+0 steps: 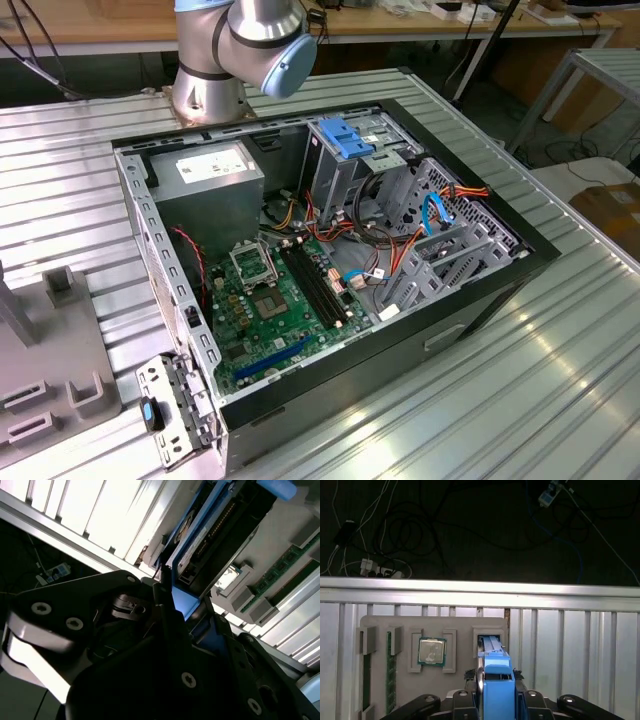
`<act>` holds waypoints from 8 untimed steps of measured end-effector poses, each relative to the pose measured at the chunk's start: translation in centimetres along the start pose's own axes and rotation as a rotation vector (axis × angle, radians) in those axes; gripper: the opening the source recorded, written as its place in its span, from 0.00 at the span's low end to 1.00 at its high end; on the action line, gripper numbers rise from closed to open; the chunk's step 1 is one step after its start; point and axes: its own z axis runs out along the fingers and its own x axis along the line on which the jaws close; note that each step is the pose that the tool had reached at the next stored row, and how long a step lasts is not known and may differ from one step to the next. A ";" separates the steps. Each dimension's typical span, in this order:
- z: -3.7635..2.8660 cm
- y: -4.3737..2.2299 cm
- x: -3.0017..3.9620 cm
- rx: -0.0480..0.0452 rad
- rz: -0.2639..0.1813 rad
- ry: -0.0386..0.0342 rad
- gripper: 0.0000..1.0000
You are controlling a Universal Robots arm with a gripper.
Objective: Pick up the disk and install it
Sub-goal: 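Pick up the disk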
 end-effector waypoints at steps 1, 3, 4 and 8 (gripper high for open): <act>0.00 0.00 0.00 0.0000 0.000 0.0000 0.37; -0.03 0.00 0.00 0.0001 0.000 -0.0001 0.37; -0.11 0.00 0.00 0.0001 0.000 0.0000 0.37; -1.09 0.03 -0.01 0.0000 0.000 0.0000 0.37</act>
